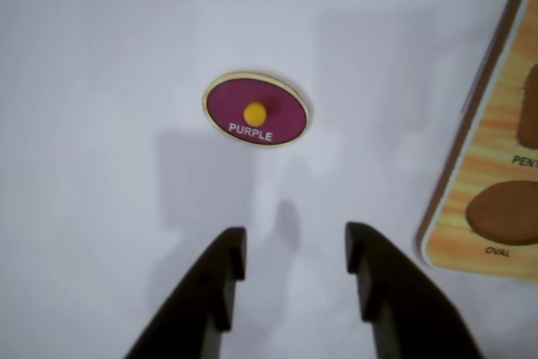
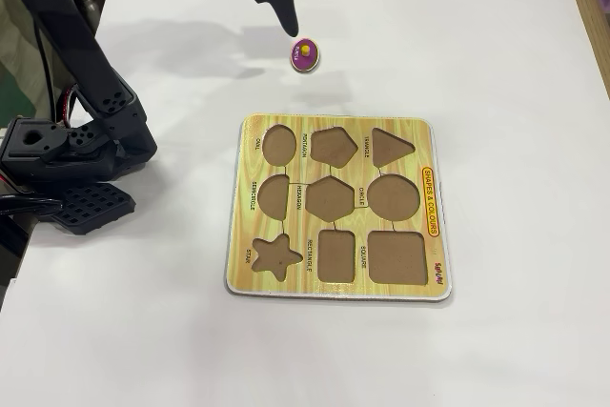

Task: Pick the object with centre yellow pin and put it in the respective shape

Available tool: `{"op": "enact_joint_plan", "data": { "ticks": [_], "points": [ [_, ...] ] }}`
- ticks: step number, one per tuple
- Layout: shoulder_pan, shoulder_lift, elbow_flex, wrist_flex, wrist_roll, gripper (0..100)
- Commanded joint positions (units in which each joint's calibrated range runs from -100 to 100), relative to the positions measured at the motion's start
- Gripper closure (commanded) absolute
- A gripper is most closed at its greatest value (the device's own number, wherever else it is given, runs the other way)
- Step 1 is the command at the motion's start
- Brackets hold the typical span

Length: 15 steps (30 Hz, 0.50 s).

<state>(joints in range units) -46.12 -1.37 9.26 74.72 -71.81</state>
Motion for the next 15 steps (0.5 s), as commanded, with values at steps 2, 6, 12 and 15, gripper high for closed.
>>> {"op": "enact_joint_plan", "data": {
  "ticks": [2, 6, 12, 15],
  "points": [
    [-0.37, 2.88, -7.82, -0.82, -2.4, 86],
    [0.02, 6.23, -10.79, -0.82, -4.81, 86],
    [0.51, 12.5, -13.67, -0.82, -4.86, 86],
    [0.51, 14.09, -13.85, -1.95, -4.86, 86]
  ]
}}
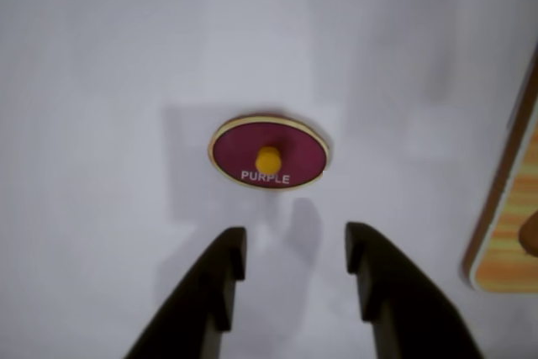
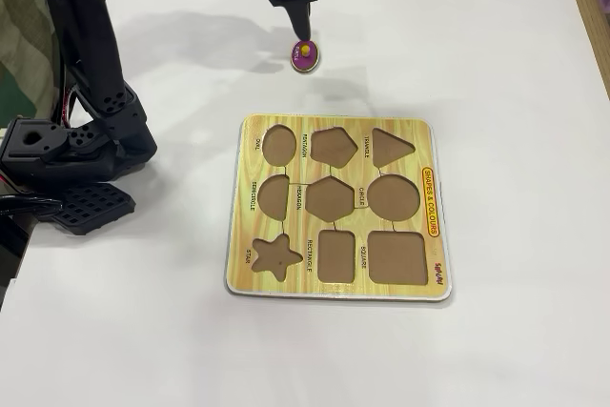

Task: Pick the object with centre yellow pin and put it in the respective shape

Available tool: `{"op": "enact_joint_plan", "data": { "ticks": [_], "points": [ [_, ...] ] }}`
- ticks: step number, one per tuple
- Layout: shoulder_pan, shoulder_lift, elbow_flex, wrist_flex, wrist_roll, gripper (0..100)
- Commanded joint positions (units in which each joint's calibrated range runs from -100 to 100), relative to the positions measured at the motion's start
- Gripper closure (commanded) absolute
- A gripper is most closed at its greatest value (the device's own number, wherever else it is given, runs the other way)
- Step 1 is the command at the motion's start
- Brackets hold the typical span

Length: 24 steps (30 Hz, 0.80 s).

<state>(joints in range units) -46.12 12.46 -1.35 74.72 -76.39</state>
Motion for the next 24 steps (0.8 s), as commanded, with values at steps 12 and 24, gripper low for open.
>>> {"op": "enact_joint_plan", "data": {
  "ticks": [12, 24],
  "points": [
    [-0.17, 5.12, -2.43, -14.39, -0.23, 86],
    [2.17, 4.78, 2.7, -13.7, 0.03, 86]
  ]
}}
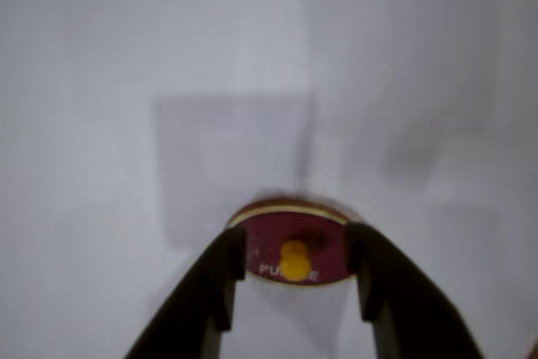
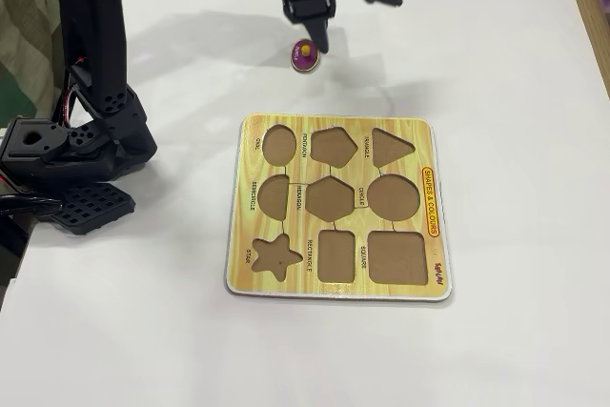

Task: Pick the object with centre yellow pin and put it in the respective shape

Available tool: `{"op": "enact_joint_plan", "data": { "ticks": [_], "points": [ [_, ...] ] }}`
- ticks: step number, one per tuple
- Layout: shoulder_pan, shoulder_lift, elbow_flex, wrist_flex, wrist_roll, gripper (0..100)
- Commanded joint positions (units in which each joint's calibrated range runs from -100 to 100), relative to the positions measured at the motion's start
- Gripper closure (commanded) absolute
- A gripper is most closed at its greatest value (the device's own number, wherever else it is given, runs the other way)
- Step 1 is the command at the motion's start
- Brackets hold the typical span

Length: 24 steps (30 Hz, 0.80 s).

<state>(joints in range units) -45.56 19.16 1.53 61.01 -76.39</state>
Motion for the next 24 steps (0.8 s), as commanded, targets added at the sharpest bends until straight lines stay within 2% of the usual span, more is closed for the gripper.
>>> {"op": "enact_joint_plan", "data": {
  "ticks": [1, 24],
  "points": [
    [1.61, -1.92, 0.0, 0.01, 0.08, 86],
    [1.03, -4.18, 5.67, -0.16, 0.24, 86]
  ]
}}
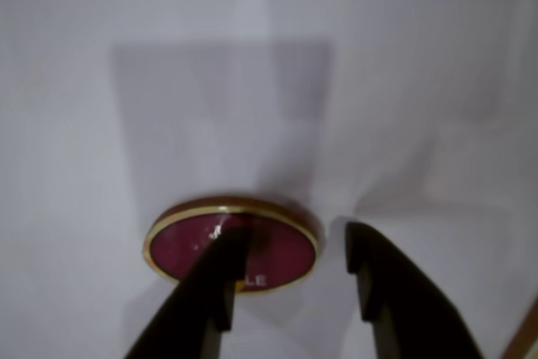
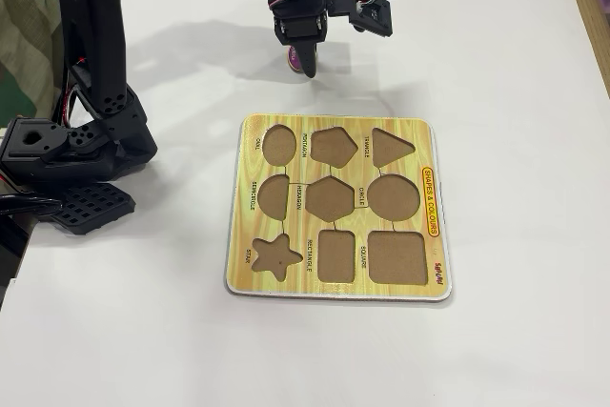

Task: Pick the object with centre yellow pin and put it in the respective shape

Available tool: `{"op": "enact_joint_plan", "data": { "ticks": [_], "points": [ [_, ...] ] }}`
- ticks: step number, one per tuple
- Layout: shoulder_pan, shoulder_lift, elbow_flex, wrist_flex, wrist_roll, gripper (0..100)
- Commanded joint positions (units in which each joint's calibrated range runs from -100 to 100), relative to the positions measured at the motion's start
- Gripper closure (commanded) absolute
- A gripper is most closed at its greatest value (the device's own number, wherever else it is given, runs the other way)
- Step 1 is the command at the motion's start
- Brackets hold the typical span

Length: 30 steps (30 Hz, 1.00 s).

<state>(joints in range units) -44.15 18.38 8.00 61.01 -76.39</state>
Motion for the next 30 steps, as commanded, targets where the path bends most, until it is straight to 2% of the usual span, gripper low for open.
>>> {"op": "enact_joint_plan", "data": {
  "ticks": [1, 7, 30],
  "points": [
    [-1.16, -3.57, -1.17, -0.16, 0.24, 86],
    [-3.99, -4.08, -0.81, -0.08, 0.19, 86],
    [-5.46, -8.59, 5.31, -0.68, 0.19, 86]
  ]
}}
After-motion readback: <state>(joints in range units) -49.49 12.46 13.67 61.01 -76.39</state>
